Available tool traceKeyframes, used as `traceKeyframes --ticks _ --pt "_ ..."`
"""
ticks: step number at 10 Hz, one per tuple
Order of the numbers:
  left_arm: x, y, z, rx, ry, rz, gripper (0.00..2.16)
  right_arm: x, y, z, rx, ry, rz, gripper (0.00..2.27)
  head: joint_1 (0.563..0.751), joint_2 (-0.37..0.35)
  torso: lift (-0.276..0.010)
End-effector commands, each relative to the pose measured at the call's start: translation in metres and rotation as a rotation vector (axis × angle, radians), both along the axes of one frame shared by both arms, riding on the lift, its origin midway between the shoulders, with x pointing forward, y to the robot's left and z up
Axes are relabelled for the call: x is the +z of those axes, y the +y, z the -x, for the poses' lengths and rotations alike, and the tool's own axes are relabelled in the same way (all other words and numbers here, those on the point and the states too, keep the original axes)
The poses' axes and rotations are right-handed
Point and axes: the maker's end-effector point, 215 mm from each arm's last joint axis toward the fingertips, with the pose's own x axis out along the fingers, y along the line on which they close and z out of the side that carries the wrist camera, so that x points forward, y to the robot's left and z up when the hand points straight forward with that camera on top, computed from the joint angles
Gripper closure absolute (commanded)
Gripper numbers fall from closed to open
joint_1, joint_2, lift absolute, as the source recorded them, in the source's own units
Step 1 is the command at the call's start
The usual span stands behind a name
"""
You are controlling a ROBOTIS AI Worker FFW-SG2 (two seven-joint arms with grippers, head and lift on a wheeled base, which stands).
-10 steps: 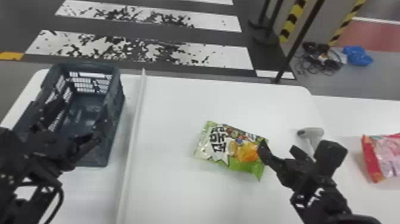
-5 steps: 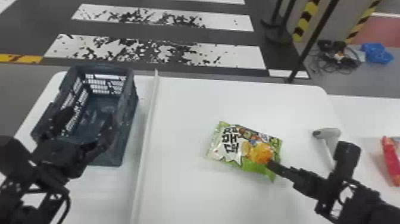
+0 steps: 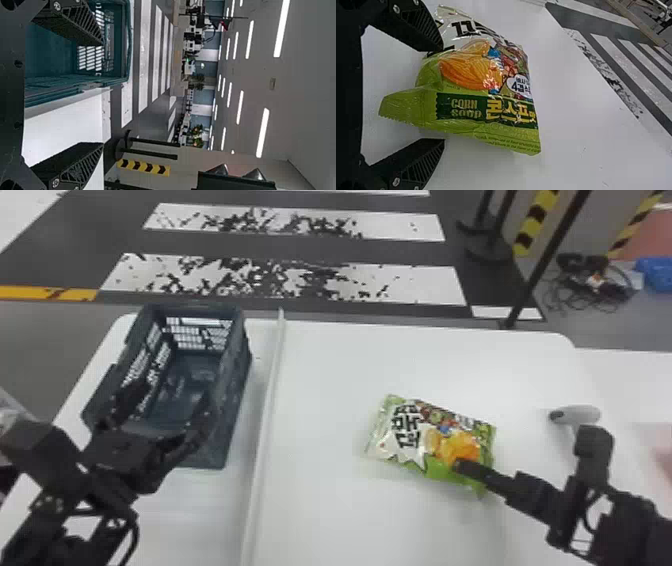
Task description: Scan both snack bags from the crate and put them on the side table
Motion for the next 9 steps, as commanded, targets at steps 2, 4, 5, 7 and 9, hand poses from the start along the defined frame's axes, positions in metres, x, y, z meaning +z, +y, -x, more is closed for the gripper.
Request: traceKeyframes --ticks 2,4,5,7,9 --pt "-0.006 0.0 0.001 -0.008 0.012 -0.001 0.1 -0.01 -0.002 -0.009 0.003 0.016 -0.047 1.3 0.695 -0.022 -0.087" --pt "-0.012 0.001 0.002 -0.007 0.024 0.003 0.1 -0.008 -0.012 -0.016 -0.03 -0.015 -0.049 2.25 0.695 -0.025 -0.087" --pt "-0.013 0.0 0.002 -0.01 0.026 0.009 0.1 0.002 -0.016 -0.02 -0.051 -0.056 -0.092 2.25 0.695 -0.03 -0.087" --pt "-0.013 -0.003 0.003 -0.015 0.026 0.014 0.1 0.031 -0.035 -0.03 -0.094 -0.145 -0.097 2.25 0.695 -0.044 -0.087" --pt "-0.018 -0.002 0.004 -0.015 0.036 0.017 0.1 0.078 -0.061 -0.048 -0.096 -0.278 0.109 2.25 0.695 -0.076 -0.087"
